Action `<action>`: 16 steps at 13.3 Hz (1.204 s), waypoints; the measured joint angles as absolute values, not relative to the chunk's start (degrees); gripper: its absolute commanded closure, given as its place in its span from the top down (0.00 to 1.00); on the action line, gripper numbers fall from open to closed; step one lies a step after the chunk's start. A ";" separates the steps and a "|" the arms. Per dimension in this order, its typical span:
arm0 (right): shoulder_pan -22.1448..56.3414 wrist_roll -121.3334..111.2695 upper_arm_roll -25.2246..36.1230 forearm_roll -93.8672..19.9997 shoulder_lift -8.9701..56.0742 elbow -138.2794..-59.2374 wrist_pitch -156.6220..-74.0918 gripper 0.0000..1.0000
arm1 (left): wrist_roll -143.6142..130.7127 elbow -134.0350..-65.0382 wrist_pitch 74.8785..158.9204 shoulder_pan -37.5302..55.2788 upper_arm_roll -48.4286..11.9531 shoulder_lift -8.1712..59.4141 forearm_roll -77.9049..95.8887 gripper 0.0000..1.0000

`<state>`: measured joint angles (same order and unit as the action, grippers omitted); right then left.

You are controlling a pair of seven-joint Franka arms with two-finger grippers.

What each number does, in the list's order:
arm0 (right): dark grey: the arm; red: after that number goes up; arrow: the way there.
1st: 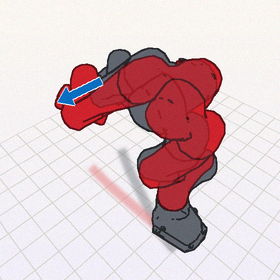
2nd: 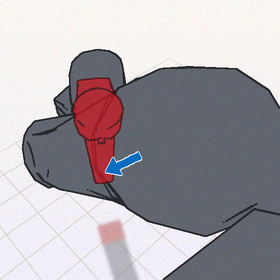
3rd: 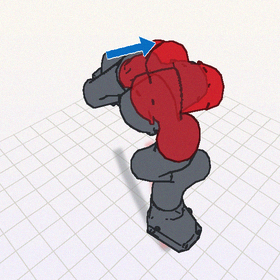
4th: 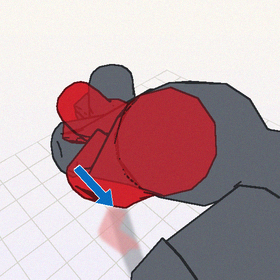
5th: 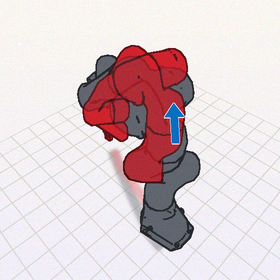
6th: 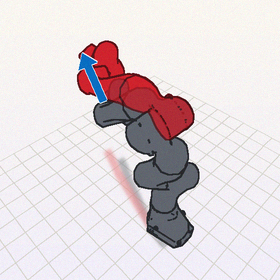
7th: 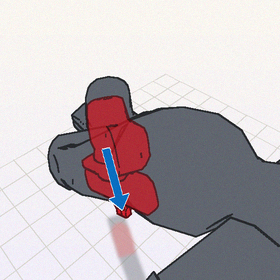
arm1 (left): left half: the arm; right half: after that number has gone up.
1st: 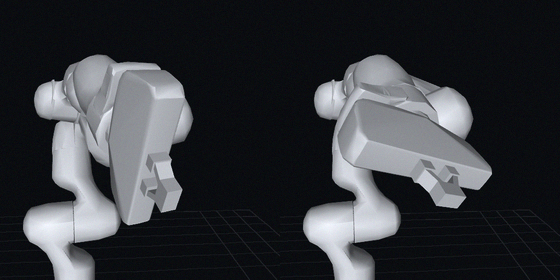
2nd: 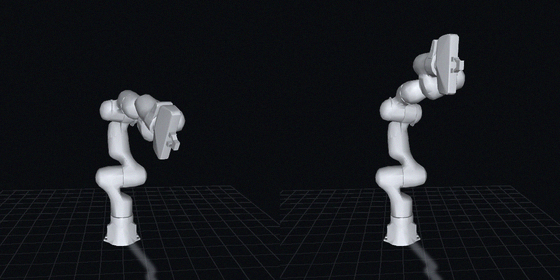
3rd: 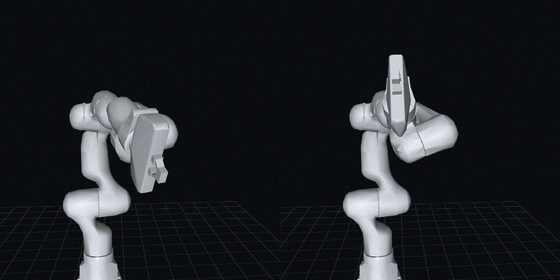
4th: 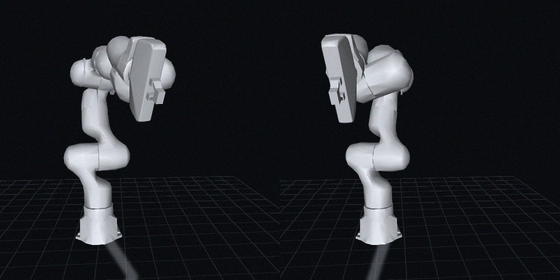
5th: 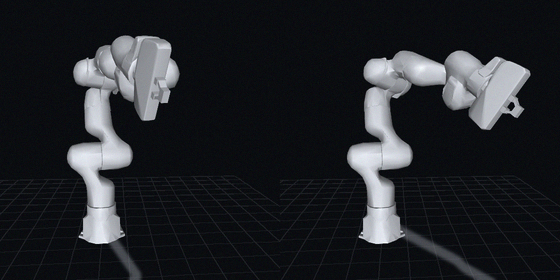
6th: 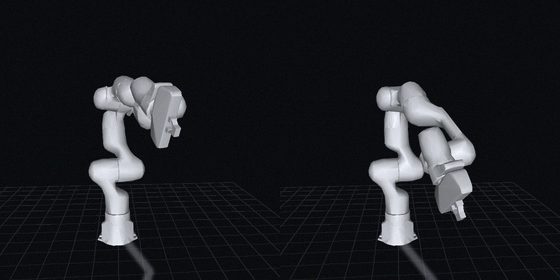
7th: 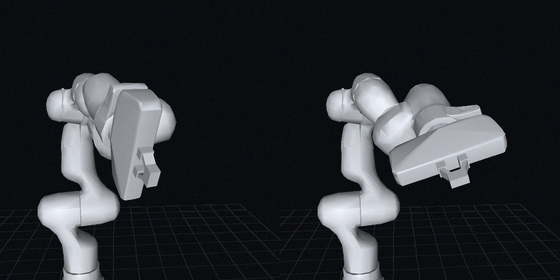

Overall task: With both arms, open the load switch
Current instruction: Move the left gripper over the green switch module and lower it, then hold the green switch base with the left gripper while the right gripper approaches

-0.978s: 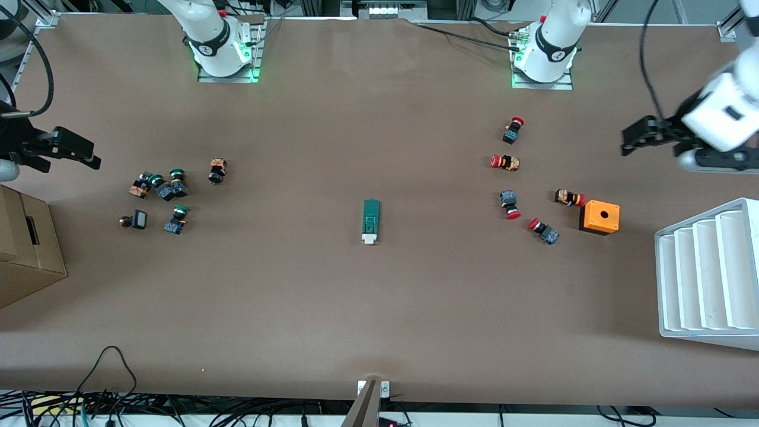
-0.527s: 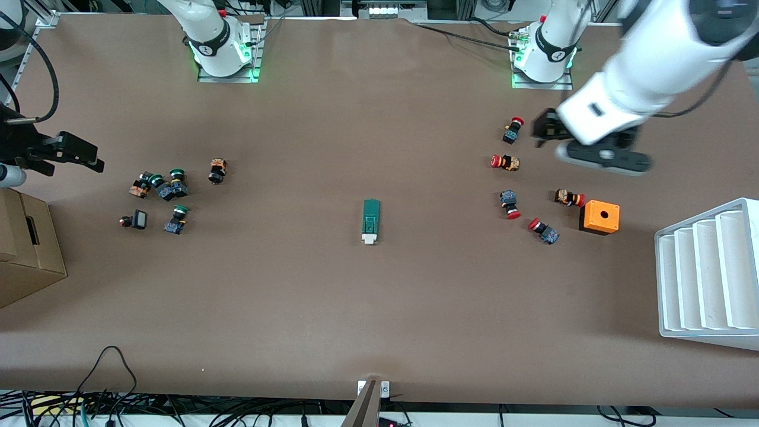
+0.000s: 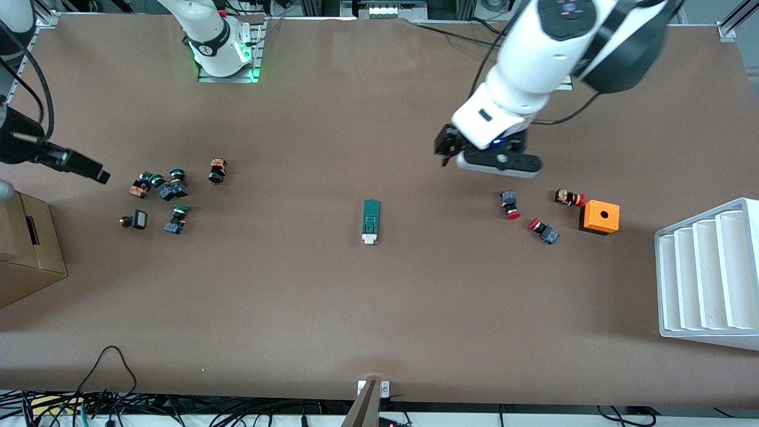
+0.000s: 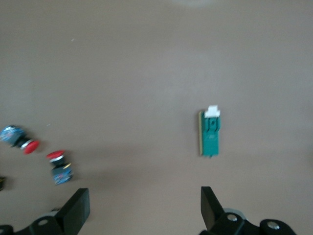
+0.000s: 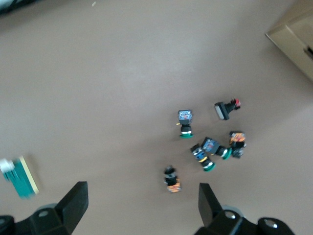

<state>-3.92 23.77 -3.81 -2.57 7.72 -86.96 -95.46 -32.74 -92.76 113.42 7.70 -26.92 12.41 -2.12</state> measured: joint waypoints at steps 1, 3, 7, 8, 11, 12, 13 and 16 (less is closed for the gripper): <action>-3.55 27.90 -3.91 -2.57 8.41 -86.94 -97.39 1.00 | -35.93 -94.44 117.98 8.75 -27.16 13.05 -3.88 1.00; -1.64 31.27 -4.48 -1.60 9.74 -86.75 -98.46 1.00 | -44.15 -97.75 126.42 11.49 -27.23 14.86 -9.82 1.00; 3.15 33.95 -4.68 1.22 10.09 -86.11 -98.16 1.00 | -69.12 -99.68 135.04 17.77 -27.34 22.13 -33.36 1.00; 2.82 34.25 -3.78 -2.59 10.09 -86.04 -97.85 1.00 | -76.70 -99.77 136.30 19.28 -27.37 24.27 -40.29 1.00; -0.85 30.10 -0.84 -11.18 10.31 -86.02 -97.25 1.00 | -97.11 -99.90 137.35 23.29 -27.43 30.39 -58.81 1.00; -1.23 26.99 -0.76 -11.42 10.59 -86.04 -96.80 1.00 | -102.22 -99.90 137.41 24.39 -27.42 32.19 -63.73 1.00; -1.15 24.48 -0.86 -11.43 11.12 -86.10 -95.83 1.00 | -106.68 -99.91 137.79 25.29 -27.44 33.75 -68.34 1.00; -0.18 22.97 -1.37 -11.75 13.78 -86.16 -94.37 0.99 | -118.62 -99.86 139.55 26.96 -27.43 37.45 -81.65 1.00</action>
